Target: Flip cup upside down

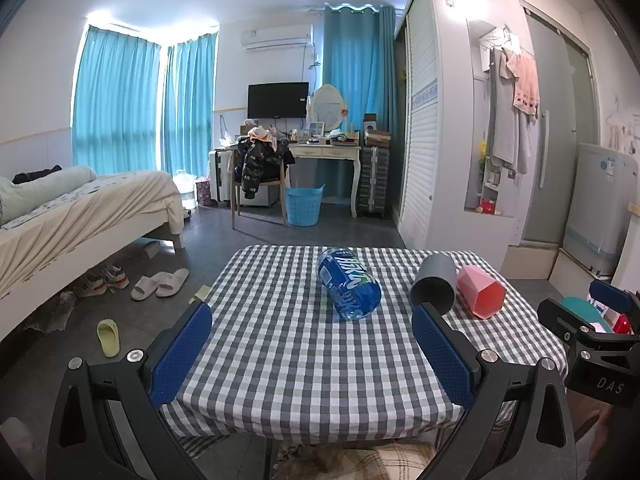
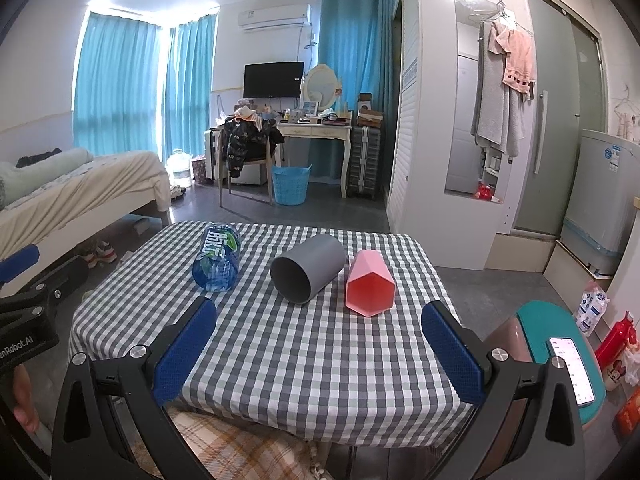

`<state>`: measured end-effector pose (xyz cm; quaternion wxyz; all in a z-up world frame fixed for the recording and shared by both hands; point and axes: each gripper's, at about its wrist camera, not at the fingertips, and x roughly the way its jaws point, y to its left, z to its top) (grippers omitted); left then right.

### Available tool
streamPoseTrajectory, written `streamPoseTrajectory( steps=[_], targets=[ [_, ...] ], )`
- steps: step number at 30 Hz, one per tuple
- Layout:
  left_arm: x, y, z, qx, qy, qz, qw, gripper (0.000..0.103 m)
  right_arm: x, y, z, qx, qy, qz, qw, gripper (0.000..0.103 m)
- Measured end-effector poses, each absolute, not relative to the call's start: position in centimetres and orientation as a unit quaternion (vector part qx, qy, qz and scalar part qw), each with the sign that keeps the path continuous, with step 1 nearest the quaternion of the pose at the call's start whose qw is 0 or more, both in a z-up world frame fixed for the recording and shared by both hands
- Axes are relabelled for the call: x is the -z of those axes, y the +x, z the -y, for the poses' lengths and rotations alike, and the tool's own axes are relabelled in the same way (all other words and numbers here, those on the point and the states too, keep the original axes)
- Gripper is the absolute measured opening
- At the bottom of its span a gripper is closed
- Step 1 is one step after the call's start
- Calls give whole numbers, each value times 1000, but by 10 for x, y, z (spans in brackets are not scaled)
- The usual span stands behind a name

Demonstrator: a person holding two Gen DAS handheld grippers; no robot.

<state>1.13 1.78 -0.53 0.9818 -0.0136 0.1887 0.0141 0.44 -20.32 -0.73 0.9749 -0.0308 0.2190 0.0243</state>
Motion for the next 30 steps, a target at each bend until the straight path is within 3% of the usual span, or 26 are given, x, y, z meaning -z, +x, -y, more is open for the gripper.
streamPoseTrajectory(
  steps=[30],
  targets=[
    [0, 9, -24, -18, -21, -193, 981, 103, 5, 7, 196, -29, -42, -220, 974, 103]
  ],
)
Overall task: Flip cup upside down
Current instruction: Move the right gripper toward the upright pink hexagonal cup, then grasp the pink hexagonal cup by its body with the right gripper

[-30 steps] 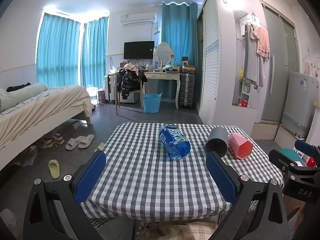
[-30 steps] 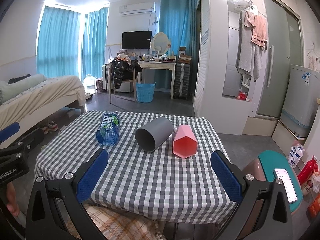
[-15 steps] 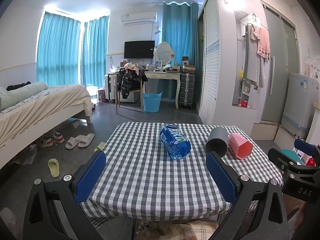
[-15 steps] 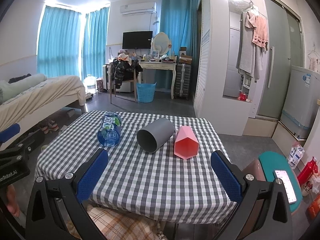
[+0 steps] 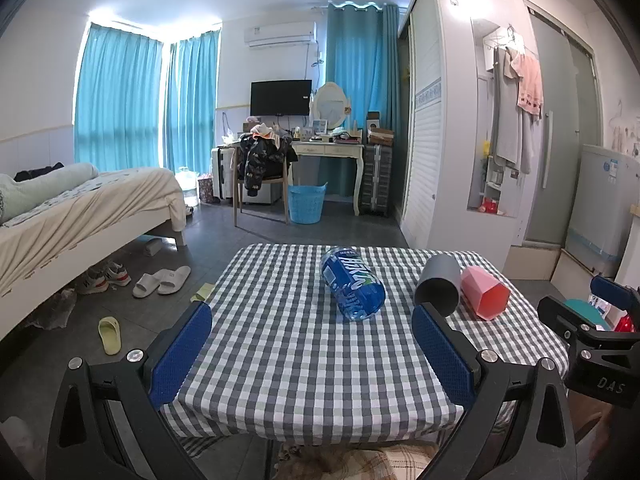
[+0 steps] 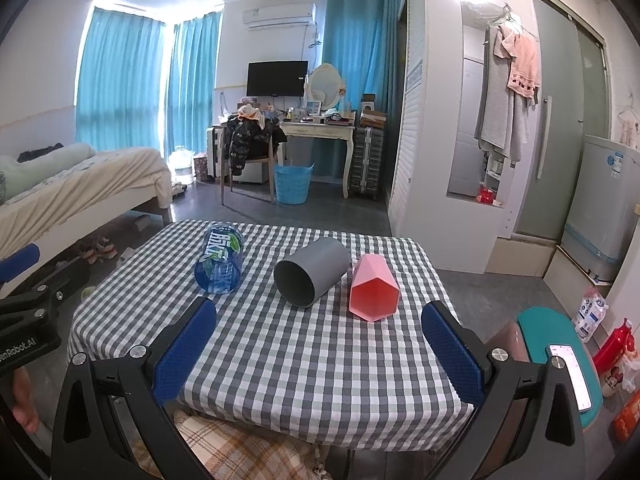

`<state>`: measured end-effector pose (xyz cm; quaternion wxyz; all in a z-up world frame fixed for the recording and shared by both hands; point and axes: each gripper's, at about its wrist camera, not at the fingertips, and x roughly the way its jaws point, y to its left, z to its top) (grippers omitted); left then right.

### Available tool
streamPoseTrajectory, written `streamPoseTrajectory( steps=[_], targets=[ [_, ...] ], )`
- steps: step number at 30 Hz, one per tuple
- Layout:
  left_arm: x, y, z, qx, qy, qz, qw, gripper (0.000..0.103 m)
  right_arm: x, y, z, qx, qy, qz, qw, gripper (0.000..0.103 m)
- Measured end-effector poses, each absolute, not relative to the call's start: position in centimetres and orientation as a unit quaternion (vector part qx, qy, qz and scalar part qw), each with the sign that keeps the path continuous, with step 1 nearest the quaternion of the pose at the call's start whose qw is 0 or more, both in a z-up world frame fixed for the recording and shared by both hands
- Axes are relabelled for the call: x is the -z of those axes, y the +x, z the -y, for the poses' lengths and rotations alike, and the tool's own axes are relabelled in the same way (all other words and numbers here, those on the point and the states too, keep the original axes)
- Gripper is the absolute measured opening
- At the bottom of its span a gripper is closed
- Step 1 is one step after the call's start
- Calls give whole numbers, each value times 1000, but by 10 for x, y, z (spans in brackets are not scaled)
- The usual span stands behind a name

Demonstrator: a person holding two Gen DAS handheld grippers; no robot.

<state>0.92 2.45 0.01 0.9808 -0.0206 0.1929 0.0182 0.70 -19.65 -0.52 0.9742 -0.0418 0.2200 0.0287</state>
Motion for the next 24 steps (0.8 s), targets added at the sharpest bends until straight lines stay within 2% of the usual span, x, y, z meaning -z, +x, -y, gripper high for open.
streamPoseTrajectory(
  steps=[14, 24],
  targets=[
    [6, 35, -13, -19, -18, -201, 979, 103, 7, 26, 214, -29, -34, -224, 974, 103],
    [37, 88, -11, -37, -13, -242, 970, 103, 24, 98, 256, 10, -12, -260, 966, 103]
  ],
)
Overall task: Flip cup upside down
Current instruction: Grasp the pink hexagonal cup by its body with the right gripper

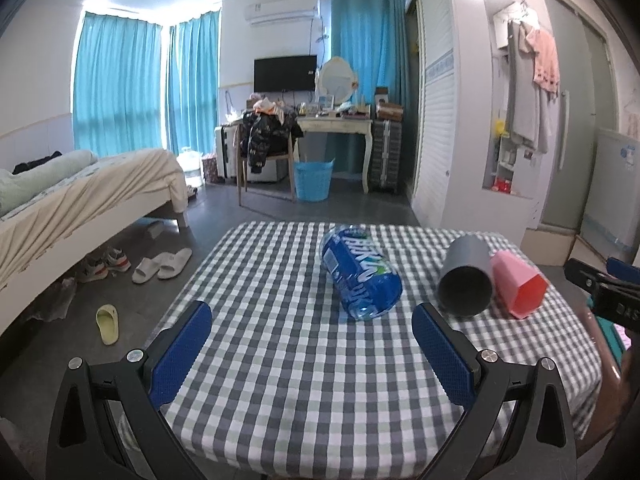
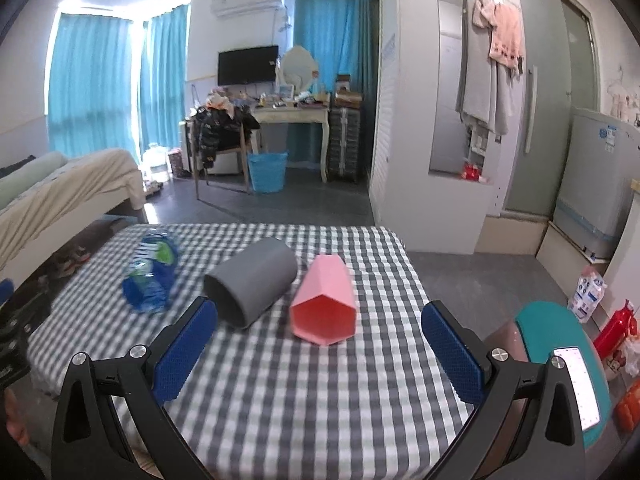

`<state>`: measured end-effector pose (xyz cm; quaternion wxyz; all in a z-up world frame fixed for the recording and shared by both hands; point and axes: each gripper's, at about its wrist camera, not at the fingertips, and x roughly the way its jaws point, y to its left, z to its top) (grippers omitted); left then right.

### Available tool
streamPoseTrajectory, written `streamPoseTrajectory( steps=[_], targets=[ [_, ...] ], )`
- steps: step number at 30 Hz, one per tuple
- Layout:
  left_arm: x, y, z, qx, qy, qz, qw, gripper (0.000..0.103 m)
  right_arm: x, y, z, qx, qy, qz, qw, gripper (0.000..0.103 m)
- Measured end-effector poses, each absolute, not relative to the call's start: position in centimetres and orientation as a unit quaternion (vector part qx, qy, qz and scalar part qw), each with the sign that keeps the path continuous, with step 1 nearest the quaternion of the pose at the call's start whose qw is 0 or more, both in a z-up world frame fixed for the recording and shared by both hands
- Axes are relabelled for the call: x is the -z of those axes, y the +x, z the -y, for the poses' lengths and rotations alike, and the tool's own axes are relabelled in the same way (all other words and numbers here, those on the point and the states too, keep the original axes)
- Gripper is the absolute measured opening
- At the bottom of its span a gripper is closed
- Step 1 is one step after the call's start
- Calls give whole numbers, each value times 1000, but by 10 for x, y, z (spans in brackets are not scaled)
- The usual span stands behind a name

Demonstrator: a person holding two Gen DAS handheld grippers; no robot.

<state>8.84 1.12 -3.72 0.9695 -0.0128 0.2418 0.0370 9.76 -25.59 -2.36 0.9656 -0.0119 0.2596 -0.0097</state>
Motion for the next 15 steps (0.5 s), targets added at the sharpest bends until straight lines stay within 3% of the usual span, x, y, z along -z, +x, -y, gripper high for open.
streamPoseTrajectory(
  steps=[10, 15],
  targets=[
    [75, 129, -13, -40, 9, -283, 958, 103, 89, 201, 274, 20, -1, -373, 928, 103],
    [87, 137, -15, -35, 11, -296, 955, 103, 101, 221, 280, 22, 1, -389, 921, 103]
  ],
)
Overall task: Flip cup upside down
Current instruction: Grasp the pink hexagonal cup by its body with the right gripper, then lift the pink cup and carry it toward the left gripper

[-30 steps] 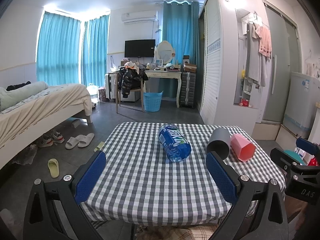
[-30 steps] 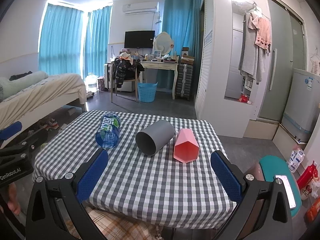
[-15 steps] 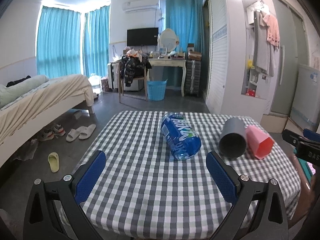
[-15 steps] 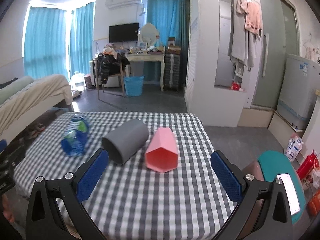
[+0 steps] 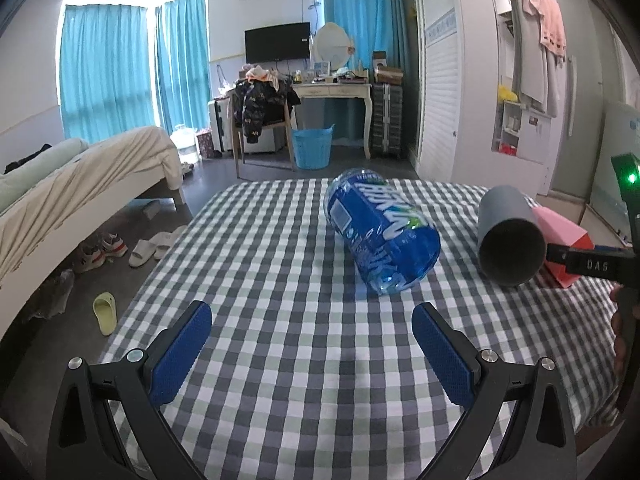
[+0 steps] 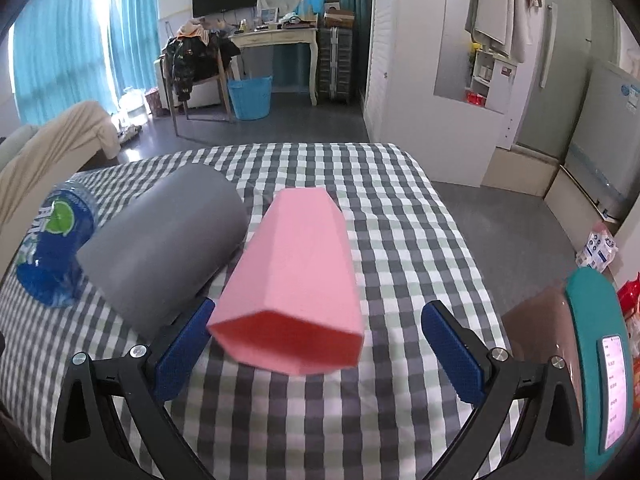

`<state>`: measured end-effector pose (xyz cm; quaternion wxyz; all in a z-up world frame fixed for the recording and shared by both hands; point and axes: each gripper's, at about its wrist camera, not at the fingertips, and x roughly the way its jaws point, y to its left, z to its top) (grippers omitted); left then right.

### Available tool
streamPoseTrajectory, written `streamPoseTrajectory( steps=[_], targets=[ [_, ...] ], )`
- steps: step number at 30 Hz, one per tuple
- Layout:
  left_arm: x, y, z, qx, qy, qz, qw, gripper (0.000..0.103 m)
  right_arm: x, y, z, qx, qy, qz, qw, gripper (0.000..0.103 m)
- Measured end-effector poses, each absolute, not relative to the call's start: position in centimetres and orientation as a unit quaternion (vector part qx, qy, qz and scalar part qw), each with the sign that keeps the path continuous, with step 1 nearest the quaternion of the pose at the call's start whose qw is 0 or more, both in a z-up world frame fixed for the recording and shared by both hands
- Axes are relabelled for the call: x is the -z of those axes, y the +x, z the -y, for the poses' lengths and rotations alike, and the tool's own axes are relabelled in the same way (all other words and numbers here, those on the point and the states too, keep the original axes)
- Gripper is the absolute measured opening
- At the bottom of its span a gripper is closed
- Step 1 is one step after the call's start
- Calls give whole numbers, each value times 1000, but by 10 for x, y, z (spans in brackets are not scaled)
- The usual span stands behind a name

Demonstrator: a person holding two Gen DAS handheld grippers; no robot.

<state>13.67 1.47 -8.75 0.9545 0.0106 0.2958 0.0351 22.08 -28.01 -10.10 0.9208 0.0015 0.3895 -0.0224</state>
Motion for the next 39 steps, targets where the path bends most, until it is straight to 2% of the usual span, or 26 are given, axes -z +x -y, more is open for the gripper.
streamPoseTrajectory(
  steps=[1, 3, 5, 7, 8, 18, 26, 34, 39],
  targets=[
    [89, 137, -15, -35, 12, -298, 954, 103, 102, 224, 280, 20, 1, -390, 921, 102],
    [92, 138, -14, -35, 13, -301, 953, 103, 103, 230, 282, 14, 5, -390, 921, 94],
    [92, 137, -15, -35, 13, -302, 953, 103, 108, 235, 283, 7, 11, -397, 918, 77],
    [91, 136, -15, -36, 12, -299, 953, 103, 109, 234, 283, 0, 14, -403, 915, 64],
    [90, 135, -14, -36, 12, -299, 953, 103, 109, 232, 282, -2, 14, -403, 915, 62],
    [74, 102, -13, -18, -5, -290, 957, 103, 105, 168, 264, -16, -12, -409, 912, 62],
    [64, 76, -17, -14, -11, -283, 959, 103, 106, 115, 204, -56, -25, -410, 910, 62],
    [63, 63, -36, -31, -13, -283, 958, 103, 109, 105, 156, -87, -32, -404, 910, 62],
    [62, 64, -38, -36, -14, -285, 958, 103, 110, 107, 157, -89, -25, -405, 910, 62]
  ],
)
